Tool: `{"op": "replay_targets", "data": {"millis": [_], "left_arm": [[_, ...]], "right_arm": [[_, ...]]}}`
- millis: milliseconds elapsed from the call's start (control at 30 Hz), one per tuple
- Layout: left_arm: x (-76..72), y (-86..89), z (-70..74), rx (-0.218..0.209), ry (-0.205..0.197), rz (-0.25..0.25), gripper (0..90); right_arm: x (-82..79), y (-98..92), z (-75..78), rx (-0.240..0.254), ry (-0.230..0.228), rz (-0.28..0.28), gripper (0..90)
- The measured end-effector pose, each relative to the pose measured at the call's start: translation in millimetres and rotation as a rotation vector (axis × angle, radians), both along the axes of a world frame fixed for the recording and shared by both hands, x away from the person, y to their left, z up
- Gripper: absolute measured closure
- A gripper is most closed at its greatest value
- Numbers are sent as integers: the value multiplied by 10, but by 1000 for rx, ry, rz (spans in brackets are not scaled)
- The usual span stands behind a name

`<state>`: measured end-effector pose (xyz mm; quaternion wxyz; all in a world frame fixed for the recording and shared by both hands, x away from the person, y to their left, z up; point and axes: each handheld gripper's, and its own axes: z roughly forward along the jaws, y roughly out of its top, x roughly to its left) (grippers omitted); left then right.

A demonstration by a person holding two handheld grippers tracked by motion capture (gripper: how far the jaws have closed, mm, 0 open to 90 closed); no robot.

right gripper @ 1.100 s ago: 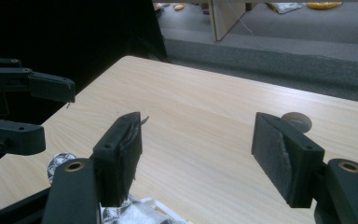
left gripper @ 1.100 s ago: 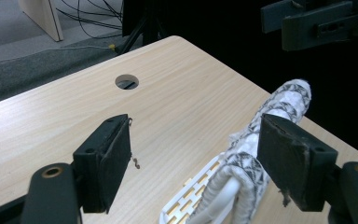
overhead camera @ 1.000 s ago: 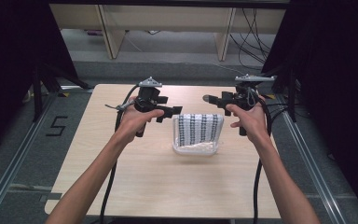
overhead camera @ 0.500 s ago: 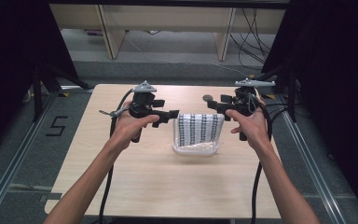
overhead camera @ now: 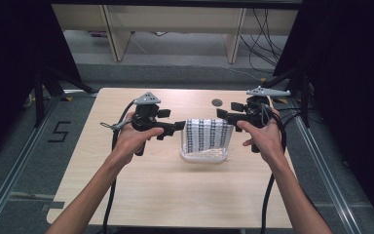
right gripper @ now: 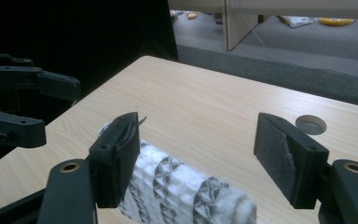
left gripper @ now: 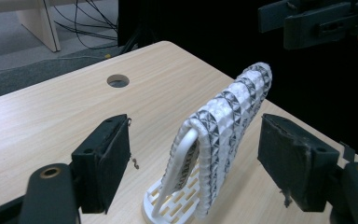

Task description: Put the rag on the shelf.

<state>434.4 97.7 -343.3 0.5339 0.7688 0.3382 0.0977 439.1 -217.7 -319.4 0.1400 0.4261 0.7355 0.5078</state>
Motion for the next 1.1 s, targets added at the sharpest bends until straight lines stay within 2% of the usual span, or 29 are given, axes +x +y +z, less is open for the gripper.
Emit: {"op": "replay_targets", "data": {"millis": [133, 167, 200, 233, 267, 300, 333, 433, 467, 533, 567, 700, 733, 767, 800, 833, 867, 900, 933, 967, 1100], "left_arm": [[-65, 26, -33, 2, 3, -3, 246], [-79, 37, -40, 7, 0, -2, 246], [-86, 41, -51, -2, -2, -4, 246], [-95, 45, -53, -2, 1, -3, 246], [-103, 50, -57, -4, -2, -4, 246], [-113, 56, -57, -5, -5, -7, 246], [-118, 60, -60, -8, -9, -11, 246], [-153, 62, -65, 5, -13, -6, 246], [-164, 61, -69, 8, -13, -8, 246], [-187, 64, -76, 8, -17, -13, 245], [-198, 68, -79, 7, -17, -13, 245], [-226, 81, -96, -4, -23, -25, 244], [-239, 90, -92, 7, -20, -17, 243], [-243, 93, -97, 3, -22, -19, 242], [-249, 95, -98, 0, -23, -24, 241], [-267, 102, -89, 14, -24, -17, 241], [-276, 101, -92, 5, -28, -18, 241], [-280, 103, -94, 0, -29, -23, 240], [-295, 108, -90, 9, -29, -20, 240], [-307, 105, -94, 7, -27, -20, 240], [-346, 104, -122, 8, -28, -26, 239]], "right_arm": [[-66, -17, -46, -5, -1, 5, 309], [-75, -28, -53, -27, -18, 7, 303], [-97, -16, -66, -19, -12, 6, 302], [-104, -17, -73, -33, -27, 7, 302], [-131, -3, -68, -24, -8, -6, 302], [-129, -9, -77, -32, -32, 9, 301], [-159, 6, -75, -20, -18, -2, 301], [-167, 2, -91, -43, -47, 7, 299], [-181, 15, -99, -30, -25, 9, 299], [-196, 18, -120, -24, -27, 8, 298], [-195, 7, -121, -42, -42, 7, 298], [-232, -4, -132, -28, -18, 5, 289], [-228, -18, -134, -38, -38, 8, 288], [-251, -20, -129, -32, -25, -11, 285], [-252, -41, -129, -43, -40, -4, 281], [-276, -41, -123, -34, -26, -14, 277], [-278, -62, -126, -38, -39, -2, 275], [-298, -64, -124, -30, -24, -8, 273], [-300, -82, -122, -51, -42, -10, 272], [-311, -79, -129, -34, -31, -6, 268], [-346, -97, -155, -34, -35, -8, 248]]}}
